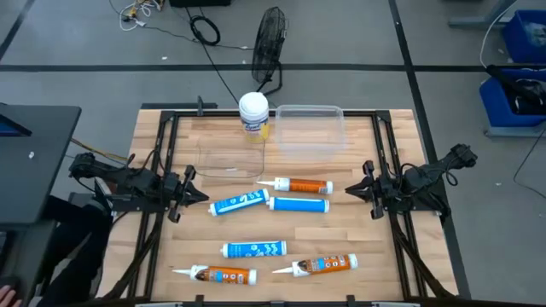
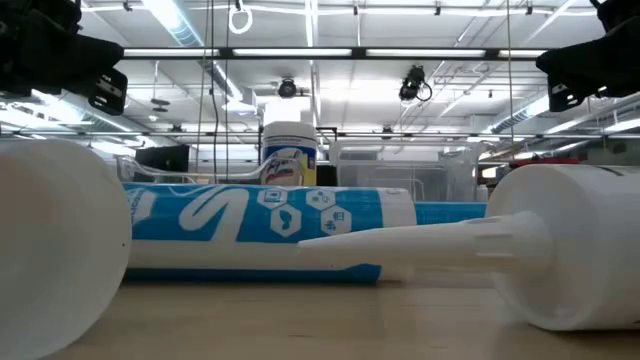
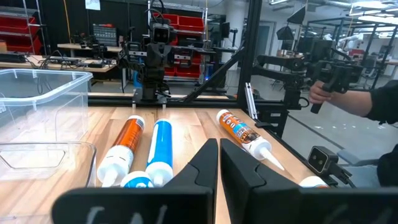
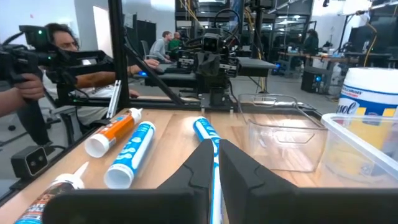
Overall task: Pick & place silicon tubes, Sealant and Lysol wipes
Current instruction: Put the bottom right orange sealant into the left transparent bin
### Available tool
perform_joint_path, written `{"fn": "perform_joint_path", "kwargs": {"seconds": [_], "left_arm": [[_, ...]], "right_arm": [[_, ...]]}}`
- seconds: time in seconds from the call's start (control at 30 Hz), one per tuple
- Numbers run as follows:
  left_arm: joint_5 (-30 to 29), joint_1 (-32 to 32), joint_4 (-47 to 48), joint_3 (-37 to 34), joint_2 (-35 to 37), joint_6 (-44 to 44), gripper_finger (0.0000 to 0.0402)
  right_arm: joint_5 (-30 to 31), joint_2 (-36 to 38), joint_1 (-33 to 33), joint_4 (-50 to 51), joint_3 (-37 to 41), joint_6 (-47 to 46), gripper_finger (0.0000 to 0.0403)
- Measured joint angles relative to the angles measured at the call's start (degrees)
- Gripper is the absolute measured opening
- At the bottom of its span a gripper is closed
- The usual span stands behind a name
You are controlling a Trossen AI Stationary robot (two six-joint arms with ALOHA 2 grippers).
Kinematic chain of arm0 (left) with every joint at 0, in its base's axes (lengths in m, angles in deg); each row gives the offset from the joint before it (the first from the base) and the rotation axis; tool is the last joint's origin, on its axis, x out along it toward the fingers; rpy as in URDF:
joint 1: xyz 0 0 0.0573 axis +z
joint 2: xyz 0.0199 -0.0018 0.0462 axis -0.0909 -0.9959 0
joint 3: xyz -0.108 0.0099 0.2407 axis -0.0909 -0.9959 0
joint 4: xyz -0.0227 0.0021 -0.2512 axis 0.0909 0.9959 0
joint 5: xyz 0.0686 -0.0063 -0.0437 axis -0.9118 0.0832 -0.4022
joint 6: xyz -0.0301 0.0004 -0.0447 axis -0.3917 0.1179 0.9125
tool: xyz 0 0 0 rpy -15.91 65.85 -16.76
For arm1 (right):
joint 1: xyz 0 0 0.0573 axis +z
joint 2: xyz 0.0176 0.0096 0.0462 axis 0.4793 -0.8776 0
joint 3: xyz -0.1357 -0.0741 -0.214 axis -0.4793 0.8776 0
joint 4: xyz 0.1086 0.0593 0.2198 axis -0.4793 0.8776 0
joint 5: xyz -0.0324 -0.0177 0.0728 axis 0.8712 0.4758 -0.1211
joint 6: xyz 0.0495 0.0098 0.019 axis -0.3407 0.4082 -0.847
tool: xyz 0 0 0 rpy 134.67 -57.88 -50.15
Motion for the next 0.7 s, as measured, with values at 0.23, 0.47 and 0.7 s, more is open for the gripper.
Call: {"fn": "perform_joint_path", "kwargs": {"seconds": [0.23, 0.47, 0.7], "left_arm": [[-0.02, -0.02, 0.04, 0.00, 0.00, -0.06, 0.0018], [-0.02, -0.02, 0.04, 0.00, 0.00, -0.14, 0.0018], [-0.08, -0.02, -0.12, 0.00, 0.00, -0.05, 0.0018]], "right_arm": [[0.33, 0.00, 0.00, -0.03, 0.00, 1.34, 0.0032], [0.31, 0.00, 0.00, -0.10, 0.00, 1.09, 0.0032], [0.78, 0.02, -0.05, -3.20, 0.00, -8.25, 0.0032]]}}
